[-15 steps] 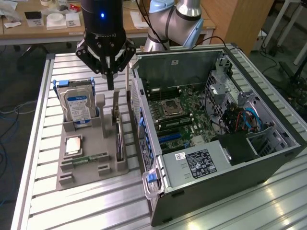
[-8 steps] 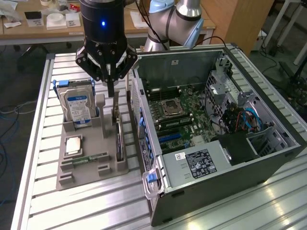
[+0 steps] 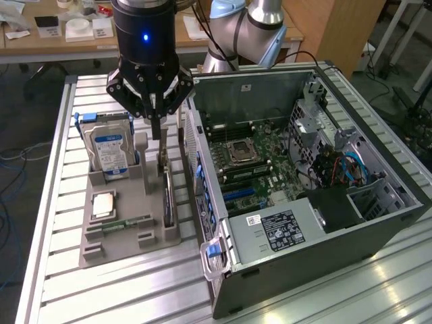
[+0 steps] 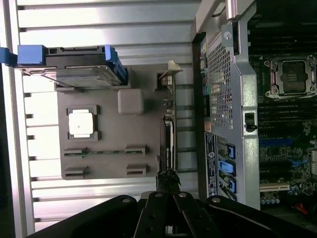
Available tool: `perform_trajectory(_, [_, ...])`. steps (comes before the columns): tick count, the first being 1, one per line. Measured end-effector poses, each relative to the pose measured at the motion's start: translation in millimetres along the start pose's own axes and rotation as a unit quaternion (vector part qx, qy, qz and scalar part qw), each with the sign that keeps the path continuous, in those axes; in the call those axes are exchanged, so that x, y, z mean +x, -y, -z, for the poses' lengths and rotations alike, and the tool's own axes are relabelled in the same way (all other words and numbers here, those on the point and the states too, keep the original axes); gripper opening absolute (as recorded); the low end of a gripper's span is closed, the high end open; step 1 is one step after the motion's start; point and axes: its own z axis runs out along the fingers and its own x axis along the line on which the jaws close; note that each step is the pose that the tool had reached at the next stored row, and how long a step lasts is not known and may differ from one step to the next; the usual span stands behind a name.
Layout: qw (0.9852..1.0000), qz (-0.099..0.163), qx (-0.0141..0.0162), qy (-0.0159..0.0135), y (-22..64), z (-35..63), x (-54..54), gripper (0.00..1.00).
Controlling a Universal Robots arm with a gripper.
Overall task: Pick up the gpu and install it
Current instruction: 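Reach for the gpu, then pick up the gpu and move the gpu toward the slot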
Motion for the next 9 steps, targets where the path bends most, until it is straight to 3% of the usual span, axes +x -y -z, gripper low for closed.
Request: perform_trajectory(9, [1.0, 0.0, 0.0, -0.0004, 0.2, -3.7, 0.0, 0.11])
